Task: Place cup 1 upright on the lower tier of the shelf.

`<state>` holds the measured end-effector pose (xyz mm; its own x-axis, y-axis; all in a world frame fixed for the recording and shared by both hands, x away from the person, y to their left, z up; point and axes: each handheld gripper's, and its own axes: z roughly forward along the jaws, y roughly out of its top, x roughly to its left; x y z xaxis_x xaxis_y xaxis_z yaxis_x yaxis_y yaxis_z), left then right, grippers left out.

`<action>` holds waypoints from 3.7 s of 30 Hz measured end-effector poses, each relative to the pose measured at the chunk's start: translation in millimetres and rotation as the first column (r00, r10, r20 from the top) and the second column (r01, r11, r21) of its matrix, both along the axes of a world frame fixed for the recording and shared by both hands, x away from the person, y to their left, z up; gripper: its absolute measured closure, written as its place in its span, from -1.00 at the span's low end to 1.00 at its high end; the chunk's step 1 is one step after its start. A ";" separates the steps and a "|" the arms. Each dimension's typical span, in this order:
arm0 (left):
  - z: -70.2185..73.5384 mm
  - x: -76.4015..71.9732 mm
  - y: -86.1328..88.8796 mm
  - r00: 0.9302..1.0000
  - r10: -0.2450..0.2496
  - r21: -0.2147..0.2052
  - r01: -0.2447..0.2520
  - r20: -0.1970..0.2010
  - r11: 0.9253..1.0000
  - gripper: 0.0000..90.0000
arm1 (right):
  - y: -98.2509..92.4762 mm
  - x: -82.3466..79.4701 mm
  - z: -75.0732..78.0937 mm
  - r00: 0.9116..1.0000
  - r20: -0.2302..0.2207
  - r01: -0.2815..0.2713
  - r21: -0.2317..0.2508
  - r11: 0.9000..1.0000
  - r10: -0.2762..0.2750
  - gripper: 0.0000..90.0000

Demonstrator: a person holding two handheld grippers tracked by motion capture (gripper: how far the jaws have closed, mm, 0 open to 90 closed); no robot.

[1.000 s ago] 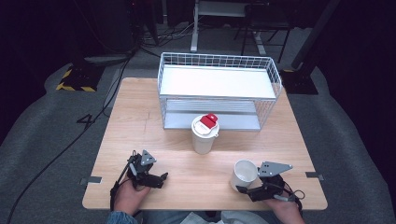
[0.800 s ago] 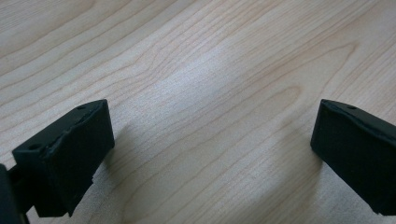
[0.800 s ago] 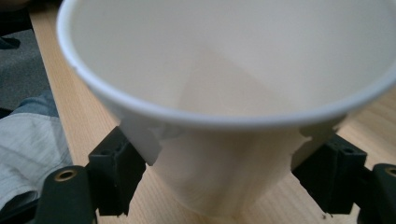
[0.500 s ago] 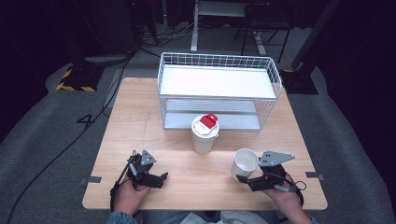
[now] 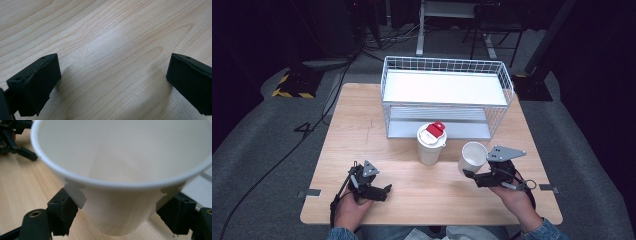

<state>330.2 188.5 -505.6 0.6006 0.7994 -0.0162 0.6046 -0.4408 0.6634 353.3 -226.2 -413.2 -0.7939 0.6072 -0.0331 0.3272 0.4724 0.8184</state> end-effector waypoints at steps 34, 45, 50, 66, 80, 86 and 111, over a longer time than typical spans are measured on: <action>0.0 0.1 0.0 1.000 -0.001 -0.001 0.001 -0.001 1.000 -1.00 | 13.3 97.8 4.0 0.971 0.035 0.238 -0.004 0.971 -0.238 -0.48; 0.1 0.1 0.0 1.000 -0.001 -0.001 0.001 -0.003 1.000 -1.00 | 17.4 121.0 -12.9 0.951 0.031 0.307 0.011 0.952 -0.307 -0.48; -0.1 0.1 -0.1 1.000 -0.002 -0.005 0.002 -0.003 1.000 -1.00 | 27.0 126.0 -20.8 0.945 0.043 0.324 0.014 0.946 -0.324 -0.48; 0.1 0.2 0.1 1.000 -0.003 0.000 0.003 -0.001 1.000 -1.00 | 36.9 146.1 -38.7 0.925 0.072 0.373 0.020 0.928 -0.373 -0.48; 0.0 -0.1 -0.2 1.000 -0.002 -0.004 0.002 -0.002 1.000 -1.00 | 34.6 157.2 -50.8 0.918 0.056 0.394 -0.007 0.919 -0.393 -0.48; -0.1 -0.2 -0.2 1.000 -0.001 -0.005 0.001 -0.003 1.000 -1.00 | 33.3 159.6 -53.7 0.918 0.042 0.394 -0.007 0.919 -0.394 -0.48; -0.1 -0.2 -0.2 1.000 -0.001 -0.004 0.001 -0.002 1.000 -1.00 | 30.4 164.1 -58.4 0.924 0.017 0.383 0.008 0.924 -0.383 -0.66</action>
